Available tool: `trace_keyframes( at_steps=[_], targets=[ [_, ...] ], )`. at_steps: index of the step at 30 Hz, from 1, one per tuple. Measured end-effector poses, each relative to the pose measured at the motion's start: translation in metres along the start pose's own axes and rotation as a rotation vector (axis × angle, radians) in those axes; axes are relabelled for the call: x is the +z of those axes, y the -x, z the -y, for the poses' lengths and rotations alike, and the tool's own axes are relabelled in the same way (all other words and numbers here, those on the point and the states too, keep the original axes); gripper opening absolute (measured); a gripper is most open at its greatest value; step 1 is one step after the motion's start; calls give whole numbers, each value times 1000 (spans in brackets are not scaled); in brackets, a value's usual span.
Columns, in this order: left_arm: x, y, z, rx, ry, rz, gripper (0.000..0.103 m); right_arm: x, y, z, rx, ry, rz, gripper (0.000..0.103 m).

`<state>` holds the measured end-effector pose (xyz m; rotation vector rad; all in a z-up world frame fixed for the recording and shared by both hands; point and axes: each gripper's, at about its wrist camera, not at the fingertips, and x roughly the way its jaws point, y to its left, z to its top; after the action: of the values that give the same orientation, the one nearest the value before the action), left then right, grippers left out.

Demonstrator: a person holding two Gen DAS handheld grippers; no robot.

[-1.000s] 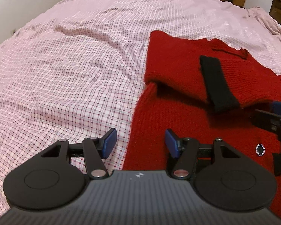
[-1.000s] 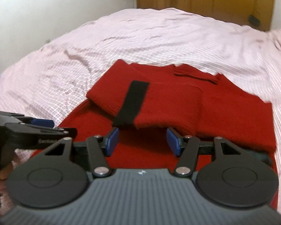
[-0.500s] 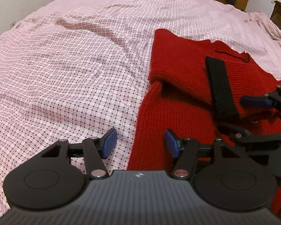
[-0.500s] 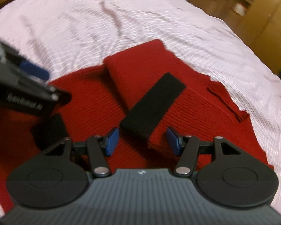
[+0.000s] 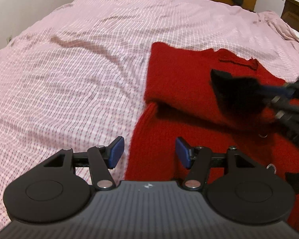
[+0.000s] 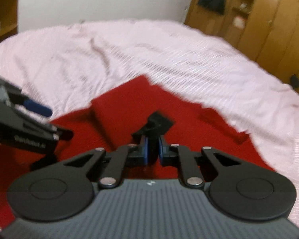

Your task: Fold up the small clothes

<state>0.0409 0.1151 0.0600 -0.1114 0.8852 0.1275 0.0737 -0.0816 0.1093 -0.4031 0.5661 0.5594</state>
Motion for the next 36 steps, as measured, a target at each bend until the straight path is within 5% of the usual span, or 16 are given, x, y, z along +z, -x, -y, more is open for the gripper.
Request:
trace_keyframes(
  at_steps=[10,15,19,24,29,31,36],
  targets=[
    [9,-15,23,-3,-32,10,65,-41,20,106,-189,-331,-30,13],
    [10,-25,26,21,-34,6,65,-85,19,135,-197,-483,-119,16],
    [9,-30,28,31,-48,3,65,-112,20,152,-147,-613,-171,32],
    [9,-32,30,35,-55,1,65,-117,38,158,-167,-569,-180,55],
    [10,-34,30,33,-52,2,65,-109,58,162,-170,-551,-130,58],
    [9,-34,31,33,-53,1,65,-105,60,167,-162,-576,-84,69],
    [9,-36,31,36,-60,2,65,-100,25,173,-145,-590,-89,69]
  ],
)
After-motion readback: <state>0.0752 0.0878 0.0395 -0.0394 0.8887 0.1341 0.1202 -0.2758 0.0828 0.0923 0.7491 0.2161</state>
